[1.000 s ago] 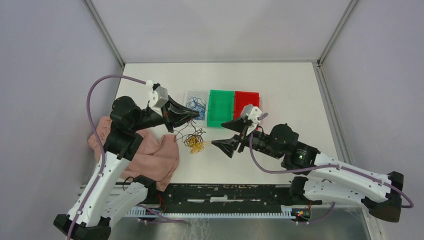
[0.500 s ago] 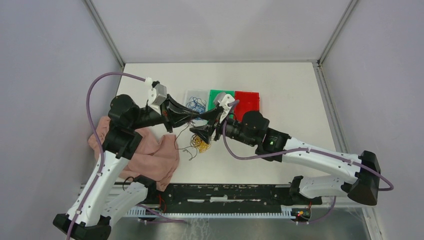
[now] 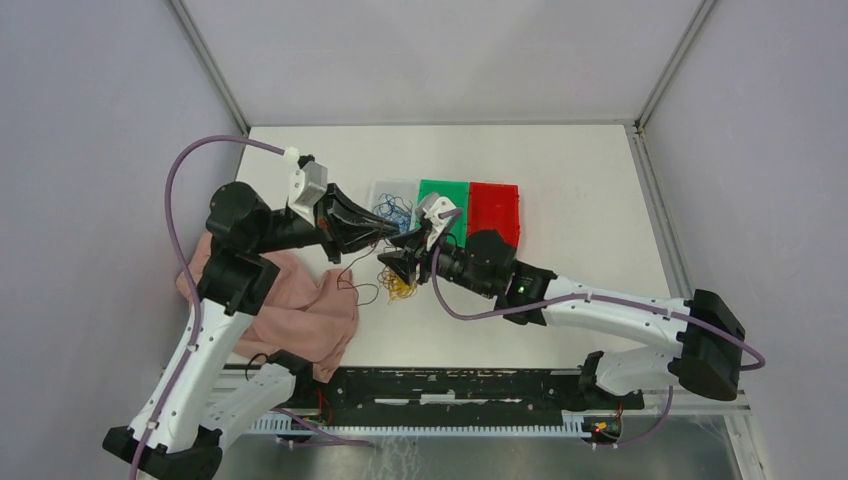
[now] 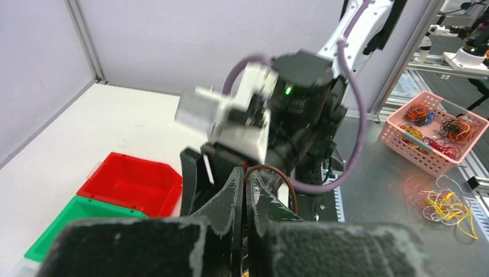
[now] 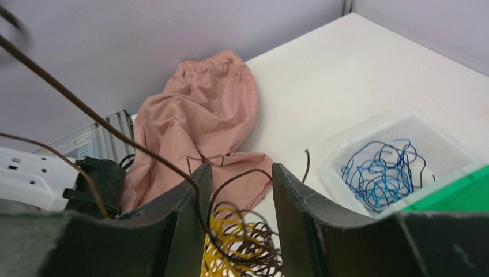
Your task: Untangle the cables
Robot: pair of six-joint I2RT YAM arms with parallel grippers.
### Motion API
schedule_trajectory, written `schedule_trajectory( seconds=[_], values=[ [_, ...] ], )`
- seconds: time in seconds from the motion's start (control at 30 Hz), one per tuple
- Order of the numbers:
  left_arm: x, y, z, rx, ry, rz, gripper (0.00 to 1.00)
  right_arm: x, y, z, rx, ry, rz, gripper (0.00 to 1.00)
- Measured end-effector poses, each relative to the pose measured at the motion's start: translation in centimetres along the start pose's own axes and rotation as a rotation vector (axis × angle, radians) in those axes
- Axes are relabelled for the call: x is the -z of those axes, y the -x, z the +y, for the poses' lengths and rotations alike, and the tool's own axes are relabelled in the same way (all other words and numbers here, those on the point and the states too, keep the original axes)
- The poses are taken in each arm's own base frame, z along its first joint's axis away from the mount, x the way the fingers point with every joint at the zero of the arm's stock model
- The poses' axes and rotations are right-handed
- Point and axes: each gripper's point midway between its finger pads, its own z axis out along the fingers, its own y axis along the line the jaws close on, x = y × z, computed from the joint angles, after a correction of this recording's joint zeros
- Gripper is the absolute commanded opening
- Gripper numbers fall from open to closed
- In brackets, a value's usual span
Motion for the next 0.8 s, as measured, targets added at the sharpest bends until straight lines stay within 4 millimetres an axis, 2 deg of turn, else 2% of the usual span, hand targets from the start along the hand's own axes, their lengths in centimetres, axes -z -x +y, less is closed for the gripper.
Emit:
schedule_trajectory(
  seconds=[0.27,0.47,0.8],
  values=[
    [0.1,3.1,-1.5,-0.021,-0.033,-0.034,0.03,1.4,-6.5,-2.3,-0.023,-0.087,0.089,0.46],
    [0.2,4.9,-1.8,-0.044,-0.037,-0.049,0.03,3.6,-10.7,-3.9,-0.028,-0.151,0.152,0.46],
    [-0.3,8.4,-1.8,-0.096,-0.043,-0.080,0.03,6.4,-15.0,-5.5,-0.047,-0.218,0.209,0.45]
  ],
)
